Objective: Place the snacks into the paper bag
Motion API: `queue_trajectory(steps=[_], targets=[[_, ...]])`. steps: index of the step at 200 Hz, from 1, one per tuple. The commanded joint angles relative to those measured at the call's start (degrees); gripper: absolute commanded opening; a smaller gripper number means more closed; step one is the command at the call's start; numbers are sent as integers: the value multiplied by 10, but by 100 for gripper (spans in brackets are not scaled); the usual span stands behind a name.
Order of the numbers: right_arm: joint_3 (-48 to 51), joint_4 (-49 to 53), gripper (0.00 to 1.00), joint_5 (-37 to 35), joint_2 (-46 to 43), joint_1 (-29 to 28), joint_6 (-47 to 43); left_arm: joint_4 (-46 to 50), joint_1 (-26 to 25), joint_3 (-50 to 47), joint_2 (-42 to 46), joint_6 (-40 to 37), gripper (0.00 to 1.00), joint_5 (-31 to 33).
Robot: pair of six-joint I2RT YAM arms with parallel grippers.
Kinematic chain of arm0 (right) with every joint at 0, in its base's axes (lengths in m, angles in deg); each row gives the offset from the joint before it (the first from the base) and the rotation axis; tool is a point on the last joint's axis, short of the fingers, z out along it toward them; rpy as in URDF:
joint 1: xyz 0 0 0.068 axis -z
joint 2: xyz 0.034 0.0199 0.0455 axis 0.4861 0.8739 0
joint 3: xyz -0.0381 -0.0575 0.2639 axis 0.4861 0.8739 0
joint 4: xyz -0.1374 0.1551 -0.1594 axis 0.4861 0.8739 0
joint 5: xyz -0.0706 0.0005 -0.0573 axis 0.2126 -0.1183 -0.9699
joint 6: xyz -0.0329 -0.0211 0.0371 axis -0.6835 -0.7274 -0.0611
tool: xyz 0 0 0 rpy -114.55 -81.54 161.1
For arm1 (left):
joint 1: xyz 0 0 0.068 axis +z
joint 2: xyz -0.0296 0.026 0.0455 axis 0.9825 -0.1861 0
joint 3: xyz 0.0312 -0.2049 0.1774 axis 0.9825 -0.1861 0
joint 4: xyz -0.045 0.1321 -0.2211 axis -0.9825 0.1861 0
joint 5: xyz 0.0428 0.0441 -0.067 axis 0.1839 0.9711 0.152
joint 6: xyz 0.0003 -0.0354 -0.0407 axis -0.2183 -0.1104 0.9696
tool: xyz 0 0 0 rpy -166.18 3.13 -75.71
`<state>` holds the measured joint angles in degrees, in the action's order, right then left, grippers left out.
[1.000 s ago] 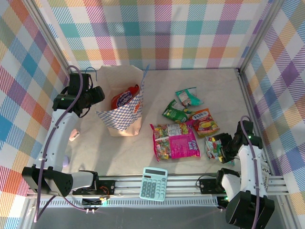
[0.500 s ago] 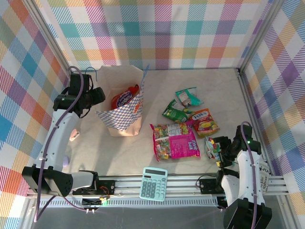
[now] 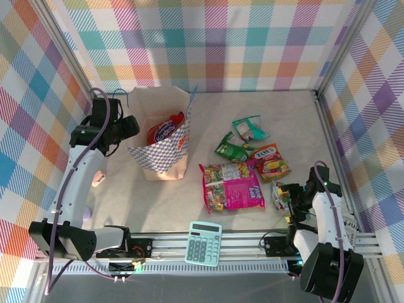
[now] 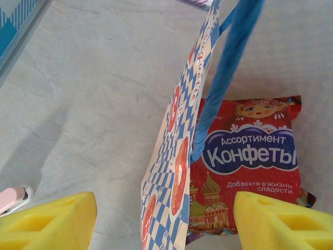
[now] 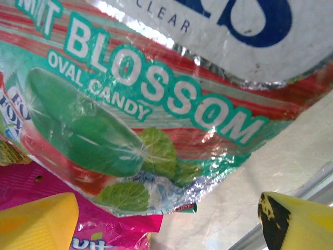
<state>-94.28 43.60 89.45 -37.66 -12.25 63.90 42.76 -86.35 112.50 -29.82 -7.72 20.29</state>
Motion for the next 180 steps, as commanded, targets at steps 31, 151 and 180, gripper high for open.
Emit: queue_trajectory(steps=[31, 151, 180], targets=[[53, -77, 90, 17, 3, 5, 25, 6, -7, -3, 7, -2, 71, -1], [69, -152, 63, -11, 74, 4, -16, 10, -15, 12, 1, 2, 69, 0], [54, -146, 61, -22, 76, 4, -50, 11, -18, 16, -2, 3, 69, 1]])
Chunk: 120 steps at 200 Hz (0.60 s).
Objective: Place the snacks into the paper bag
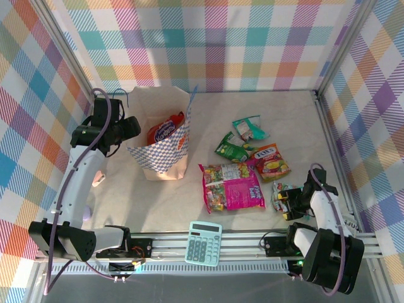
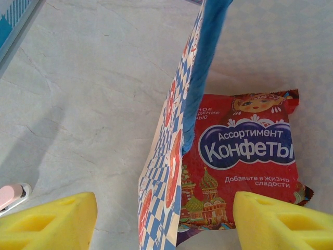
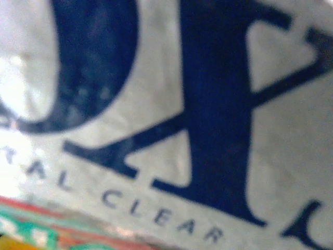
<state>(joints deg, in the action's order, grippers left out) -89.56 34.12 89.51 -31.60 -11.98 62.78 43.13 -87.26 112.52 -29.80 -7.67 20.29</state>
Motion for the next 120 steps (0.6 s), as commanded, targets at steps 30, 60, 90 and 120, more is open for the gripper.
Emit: queue_trajectory(steps=[30, 60, 90, 120], targets=[[-20, -51, 47, -43, 29, 1, -100, 5, -12, 17, -5, 3, 69, 3], [-42, -63, 32, -33, 66, 0, -141, 7, -14, 18, -6, 4, 69, 6], [-68, -59, 20, -28, 90, -2, -164, 9, -15, 21, -7, 2, 69, 10], [-93, -32, 13, -52, 65, -16, -169, 8, -15, 20, -8, 2, 69, 9]])
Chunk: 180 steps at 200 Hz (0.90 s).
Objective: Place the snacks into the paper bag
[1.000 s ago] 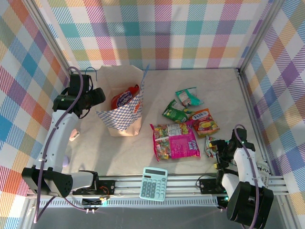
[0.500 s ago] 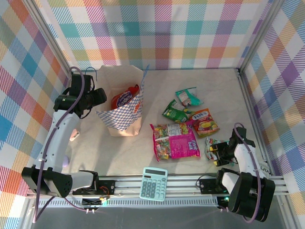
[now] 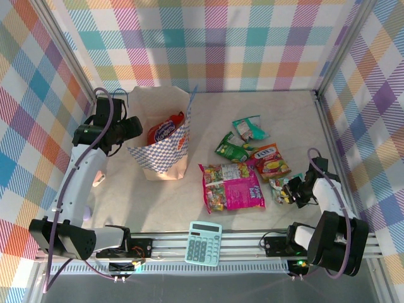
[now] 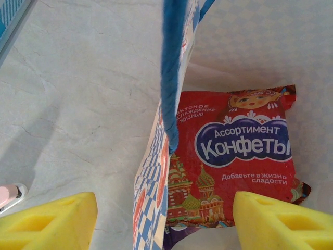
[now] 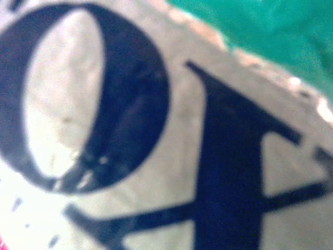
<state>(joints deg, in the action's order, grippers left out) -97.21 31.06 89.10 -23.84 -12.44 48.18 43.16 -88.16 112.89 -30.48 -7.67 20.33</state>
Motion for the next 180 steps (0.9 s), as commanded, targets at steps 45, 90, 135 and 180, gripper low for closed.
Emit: queue_trajectory(steps=[45, 90, 135, 180], targets=[[-73, 39, 2, -54, -30, -41, -51, 5, -6, 22, -3, 3, 70, 6], [-137, 66, 0, -49, -50, -66, -70, 0, -6, 35, -2, 1, 70, -5], [-207, 92, 0, -46, -47, -97, -92, 1, -7, 55, -14, -10, 70, -13], [-271, 99, 0, -54, -46, -152, -112, -10, -5, 58, -23, -7, 70, -23]])
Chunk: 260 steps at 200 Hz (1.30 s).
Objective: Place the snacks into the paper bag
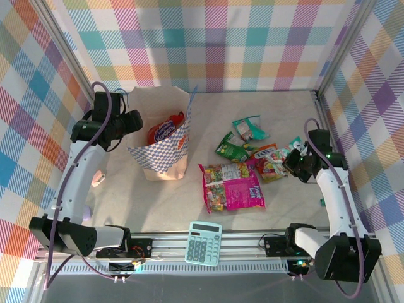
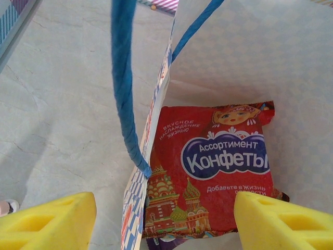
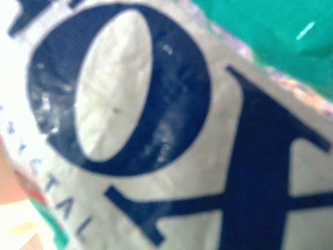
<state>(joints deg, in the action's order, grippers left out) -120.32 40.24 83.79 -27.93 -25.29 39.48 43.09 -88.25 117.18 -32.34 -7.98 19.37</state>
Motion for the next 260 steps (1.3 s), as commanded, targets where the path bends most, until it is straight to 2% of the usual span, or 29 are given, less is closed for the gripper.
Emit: queue_trajectory(steps=[1, 34, 111, 188, 222, 260], targets=[[-42, 6, 0, 0, -5, -24, -25, -9, -5, 15, -3, -3, 70, -13], [-89, -3, 0, 27, 4, -59, -52, -14, -6, 12, 0, 0, 68, 0], [-223, -19, 0, 4, 75, -178, -85, -27, -4, 5, 13, 19, 48, 36], [-335, -28, 0, -10, 130, -244, -111, -50, -4, -22, 38, 48, 33, 77], [-391, -31, 0, -5, 158, -274, -124, -53, -4, -27, 34, 58, 32, 95], [-464, -26, 0, -3, 195, -310, -144, -69, -4, -34, 31, 69, 36, 97]])
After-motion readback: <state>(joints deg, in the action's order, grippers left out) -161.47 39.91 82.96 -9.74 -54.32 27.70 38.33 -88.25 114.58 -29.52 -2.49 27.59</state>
